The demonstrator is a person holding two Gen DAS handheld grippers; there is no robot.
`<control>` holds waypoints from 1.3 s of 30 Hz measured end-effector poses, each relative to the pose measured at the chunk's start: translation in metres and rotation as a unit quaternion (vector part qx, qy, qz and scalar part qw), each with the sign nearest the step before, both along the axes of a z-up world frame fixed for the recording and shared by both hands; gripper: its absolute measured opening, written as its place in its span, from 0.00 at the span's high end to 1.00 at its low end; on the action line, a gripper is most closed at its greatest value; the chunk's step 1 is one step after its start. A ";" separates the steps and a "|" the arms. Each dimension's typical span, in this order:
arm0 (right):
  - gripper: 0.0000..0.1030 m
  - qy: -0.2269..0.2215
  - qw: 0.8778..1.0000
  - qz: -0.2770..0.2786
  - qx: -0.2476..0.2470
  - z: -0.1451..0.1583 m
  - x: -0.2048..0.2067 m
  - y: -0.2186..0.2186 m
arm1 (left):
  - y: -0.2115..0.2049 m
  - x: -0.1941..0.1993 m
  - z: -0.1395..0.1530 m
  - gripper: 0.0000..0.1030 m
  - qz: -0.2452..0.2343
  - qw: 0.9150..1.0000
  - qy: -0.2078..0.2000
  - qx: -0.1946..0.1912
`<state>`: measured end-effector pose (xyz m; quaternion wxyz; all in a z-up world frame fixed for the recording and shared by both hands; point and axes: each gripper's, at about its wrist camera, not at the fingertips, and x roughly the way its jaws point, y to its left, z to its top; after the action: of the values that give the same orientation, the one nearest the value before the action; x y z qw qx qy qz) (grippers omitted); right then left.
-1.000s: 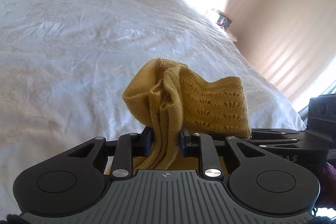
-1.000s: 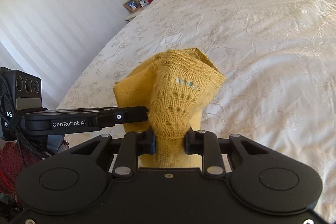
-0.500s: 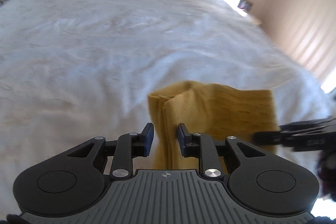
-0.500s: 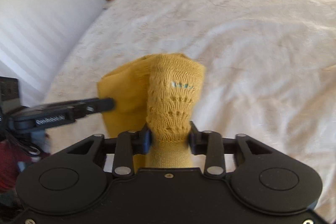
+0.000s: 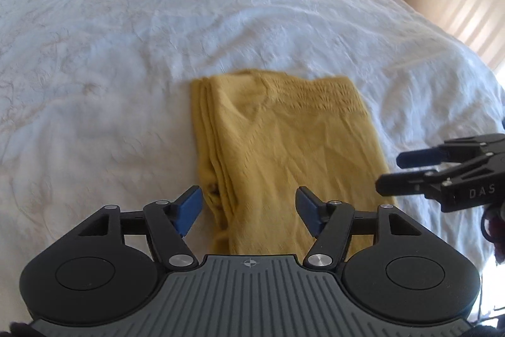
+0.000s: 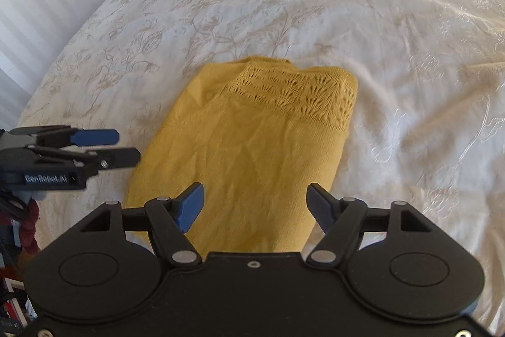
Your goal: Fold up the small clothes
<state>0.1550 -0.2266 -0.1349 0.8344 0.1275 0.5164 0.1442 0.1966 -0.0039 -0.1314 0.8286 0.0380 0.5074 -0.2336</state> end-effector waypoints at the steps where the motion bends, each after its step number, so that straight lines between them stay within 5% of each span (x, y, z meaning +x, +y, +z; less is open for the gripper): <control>1: 0.27 0.001 1.000 0.001 0.005 -0.001 -0.004 0.002 | 0.001 -0.004 -0.006 0.38 0.006 1.000 0.014 0.001; 7: 0.27 0.009 1.000 -0.003 0.021 -0.002 -0.016 0.009 | 0.022 -0.003 -0.033 0.38 0.042 0.998 0.040 0.000; 15: 0.25 0.040 0.996 -0.070 0.032 -0.022 -0.038 -0.013 | 0.007 0.015 -0.053 0.38 -0.068 0.993 0.079 -0.062; 17: 0.22 0.051 0.994 -0.085 0.038 -0.027 -0.045 -0.017 | 0.009 0.018 -0.055 0.38 -0.092 0.978 0.140 -0.126; 19: 0.22 0.054 0.992 -0.101 0.049 -0.029 -0.053 -0.021 | 0.013 0.017 -0.052 0.38 -0.116 0.952 0.200 -0.200; 21: 0.22 0.055 0.991 -0.110 0.059 -0.030 -0.059 -0.023 | 0.017 0.011 -0.043 0.38 -0.141 0.940 0.212 -0.229; 25: 0.21 0.056 0.987 -0.121 0.087 -0.032 -0.065 -0.025 | 0.040 0.006 -0.036 0.38 -0.123 0.938 0.219 -0.238; 33: 0.15 0.071 0.989 -0.093 0.085 -0.040 -0.071 -0.012 | 0.074 0.010 -0.020 0.38 -0.022 0.965 0.169 -0.198; 36: 0.15 0.073 0.993 -0.069 0.064 -0.041 -0.072 -0.001 | 0.060 0.010 -0.009 0.38 -0.035 0.975 0.132 -0.175; 39: 0.15 0.059 0.998 -0.036 0.006 -0.038 -0.071 0.014 | 0.040 0.009 -0.006 0.36 -0.068 0.976 0.128 -0.162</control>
<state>0.0841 -0.2121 -0.1733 0.8064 0.1599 0.5588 0.1092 0.2053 0.0357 -0.1377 0.7339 -0.0927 0.5611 -0.3715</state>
